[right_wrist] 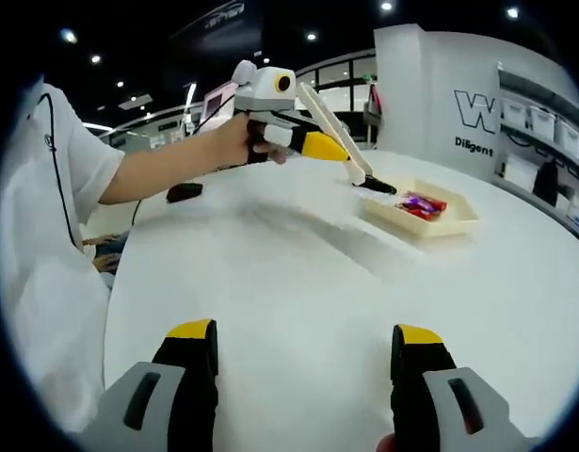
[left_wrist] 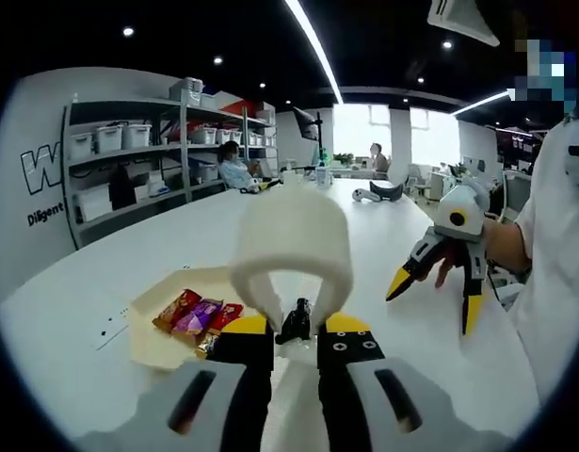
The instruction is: Place the target food into the container with the food tongs after gripping and lifting it, then release it inside without dropping or visibly crushing the food.
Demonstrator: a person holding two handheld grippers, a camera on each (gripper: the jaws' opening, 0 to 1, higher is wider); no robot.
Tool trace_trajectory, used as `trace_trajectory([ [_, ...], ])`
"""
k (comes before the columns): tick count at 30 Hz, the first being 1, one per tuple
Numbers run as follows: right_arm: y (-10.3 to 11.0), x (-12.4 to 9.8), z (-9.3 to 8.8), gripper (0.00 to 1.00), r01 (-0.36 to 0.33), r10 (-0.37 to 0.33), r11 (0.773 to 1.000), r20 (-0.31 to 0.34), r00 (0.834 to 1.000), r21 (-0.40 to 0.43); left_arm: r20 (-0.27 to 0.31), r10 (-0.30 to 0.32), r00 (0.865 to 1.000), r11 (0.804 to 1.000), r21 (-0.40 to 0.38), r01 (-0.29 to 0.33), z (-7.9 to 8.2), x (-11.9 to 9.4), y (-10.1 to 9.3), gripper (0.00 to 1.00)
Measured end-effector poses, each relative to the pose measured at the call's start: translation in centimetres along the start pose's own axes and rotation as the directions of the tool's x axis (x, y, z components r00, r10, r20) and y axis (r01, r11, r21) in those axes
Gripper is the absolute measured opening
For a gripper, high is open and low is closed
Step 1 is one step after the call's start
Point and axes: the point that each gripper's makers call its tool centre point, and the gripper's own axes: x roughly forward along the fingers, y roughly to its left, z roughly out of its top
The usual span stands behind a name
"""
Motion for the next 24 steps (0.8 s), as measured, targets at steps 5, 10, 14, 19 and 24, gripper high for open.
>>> trace_trajectory([
  [5, -0.1, 0.0, -0.1, 0.73, 0.002, -0.002, 1.000, 0.001, 1.000, 0.003, 0.006, 0.011, 1.000, 1.000, 0.006, -0.011, 0.5, 0.1, 0.4, 0.15],
  [10, -0.2, 0.0, -0.1, 0.73, 0.002, -0.002, 1.000, 0.001, 1.000, 0.005, 0.004, 0.021, 1.000, 1.000, 0.007, -0.021, 0.5, 0.4, 1.2, 0.15],
  [14, -0.2, -0.1, -0.2, 0.73, 0.002, -0.002, 1.000, 0.002, 1.000, 0.007, 0.005, 0.036, 0.999, 0.999, 0.002, -0.036, 0.6, 0.7, 2.2, 0.15],
  [19, -0.2, -0.1, -0.2, 0.73, 0.004, -0.004, 1.000, 0.002, 1.000, 0.008, 0.006, 0.052, 0.999, 0.999, 0.000, -0.052, 0.7, 1.1, 3.4, 0.15],
  [24, -0.3, -0.1, -0.3, 0.73, 0.004, -0.004, 1.000, 0.000, 1.000, 0.010, 0.002, 0.066, 0.998, 0.998, 0.004, -0.066, 0.7, 1.7, 4.6, 0.15],
])
